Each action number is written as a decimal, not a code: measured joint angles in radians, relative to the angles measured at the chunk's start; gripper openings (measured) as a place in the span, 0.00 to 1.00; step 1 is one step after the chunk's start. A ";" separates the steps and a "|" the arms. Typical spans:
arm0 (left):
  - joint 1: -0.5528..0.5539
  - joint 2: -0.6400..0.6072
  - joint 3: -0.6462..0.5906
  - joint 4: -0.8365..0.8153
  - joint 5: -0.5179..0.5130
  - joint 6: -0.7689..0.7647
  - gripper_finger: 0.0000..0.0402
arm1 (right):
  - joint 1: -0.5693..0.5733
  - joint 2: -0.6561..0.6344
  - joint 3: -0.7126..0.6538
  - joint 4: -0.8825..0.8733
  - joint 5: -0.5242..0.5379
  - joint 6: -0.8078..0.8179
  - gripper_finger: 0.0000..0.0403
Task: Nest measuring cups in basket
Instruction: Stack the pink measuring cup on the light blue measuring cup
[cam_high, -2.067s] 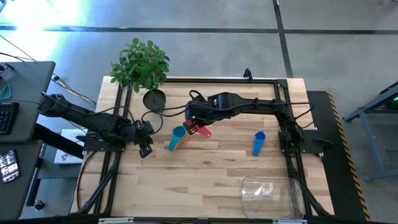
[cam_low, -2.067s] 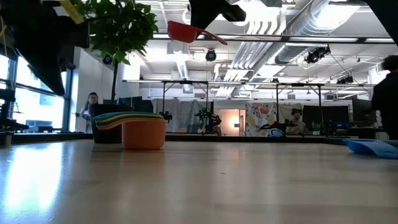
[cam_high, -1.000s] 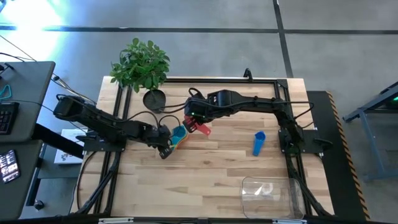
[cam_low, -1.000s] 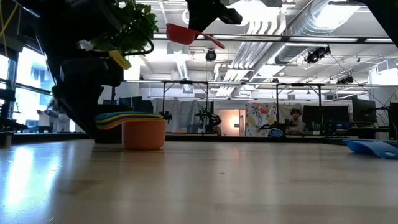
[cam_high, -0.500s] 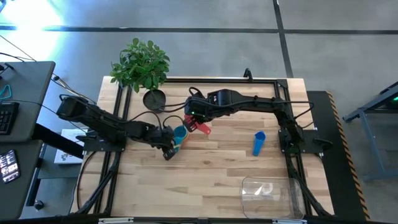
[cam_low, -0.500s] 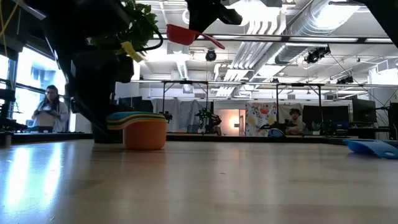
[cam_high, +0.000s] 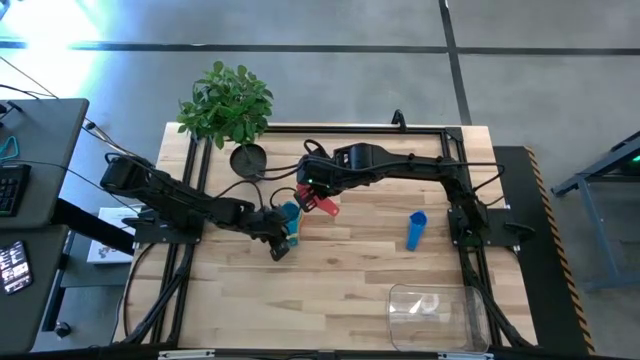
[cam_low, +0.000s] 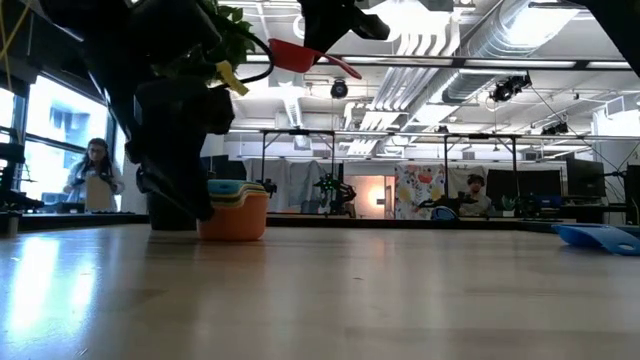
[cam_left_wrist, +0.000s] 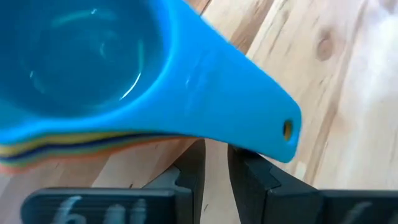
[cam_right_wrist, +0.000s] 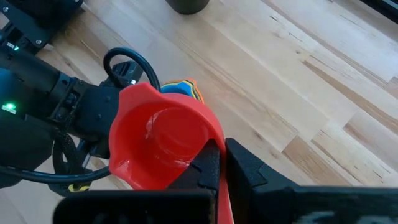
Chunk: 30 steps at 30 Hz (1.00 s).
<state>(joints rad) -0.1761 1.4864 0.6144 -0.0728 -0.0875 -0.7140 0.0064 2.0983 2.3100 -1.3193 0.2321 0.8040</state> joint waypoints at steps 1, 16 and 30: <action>0.000 0.000 0.000 0.010 0.000 0.007 0.14 | 0.000 0.000 0.000 0.000 0.000 0.000 0.00; -0.025 -0.052 0.043 -0.143 0.087 0.054 0.14 | 0.000 0.000 0.000 -0.001 0.003 0.067 0.00; -0.083 -0.361 0.043 -0.357 -0.030 0.098 0.14 | 0.038 0.000 -0.001 0.005 0.050 0.346 0.00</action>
<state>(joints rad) -0.2588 1.1255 0.6575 -0.4301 -0.1180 -0.6161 0.0448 2.0983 2.3093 -1.3144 0.2817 1.1502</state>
